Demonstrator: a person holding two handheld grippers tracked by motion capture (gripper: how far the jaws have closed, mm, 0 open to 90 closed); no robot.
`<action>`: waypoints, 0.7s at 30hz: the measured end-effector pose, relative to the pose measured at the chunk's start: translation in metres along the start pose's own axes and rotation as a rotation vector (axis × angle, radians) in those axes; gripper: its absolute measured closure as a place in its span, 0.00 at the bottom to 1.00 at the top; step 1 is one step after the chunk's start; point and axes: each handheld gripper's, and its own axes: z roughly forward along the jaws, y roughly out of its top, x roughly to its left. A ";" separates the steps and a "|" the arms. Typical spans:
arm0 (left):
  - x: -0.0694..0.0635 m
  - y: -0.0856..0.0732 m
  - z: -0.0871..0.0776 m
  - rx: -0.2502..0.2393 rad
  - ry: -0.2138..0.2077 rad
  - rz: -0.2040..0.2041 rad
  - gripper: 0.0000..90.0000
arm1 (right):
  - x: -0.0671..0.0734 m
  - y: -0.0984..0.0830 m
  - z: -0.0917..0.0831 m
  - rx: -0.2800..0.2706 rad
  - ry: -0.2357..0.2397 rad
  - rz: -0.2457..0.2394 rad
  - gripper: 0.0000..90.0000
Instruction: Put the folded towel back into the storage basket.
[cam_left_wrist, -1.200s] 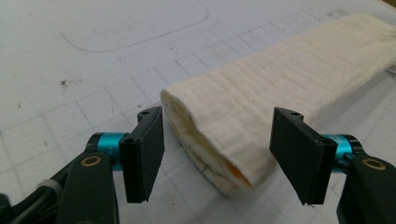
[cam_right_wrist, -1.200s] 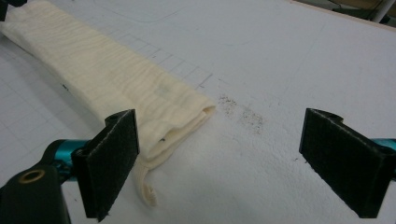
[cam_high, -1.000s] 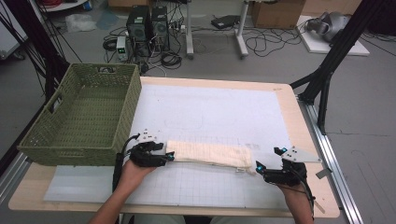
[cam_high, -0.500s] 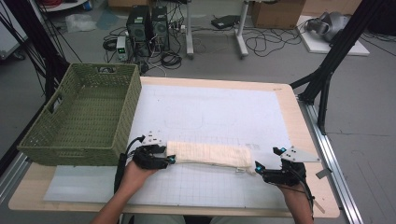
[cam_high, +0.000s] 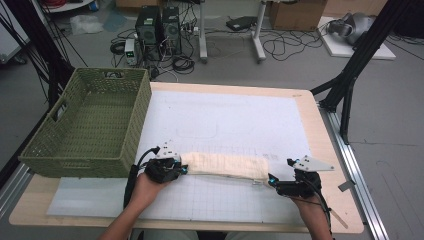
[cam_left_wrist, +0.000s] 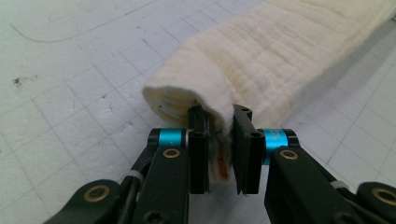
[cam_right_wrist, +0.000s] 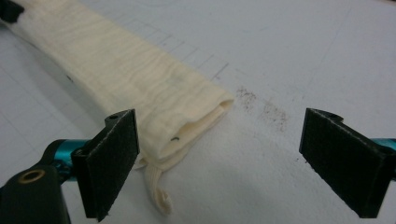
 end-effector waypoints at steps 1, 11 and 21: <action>0.000 0.000 0.000 -0.003 -0.003 -0.001 0.86 | 0.001 0.000 0.002 0.015 -0.001 -0.003 0.13; 0.002 0.001 -0.004 -0.039 -0.007 -0.027 0.86 | 0.005 0.002 0.013 -0.005 0.018 0.066 0.24; 0.002 0.001 -0.004 -0.040 -0.010 -0.031 0.86 | 0.017 0.000 0.027 0.101 0.050 0.025 0.50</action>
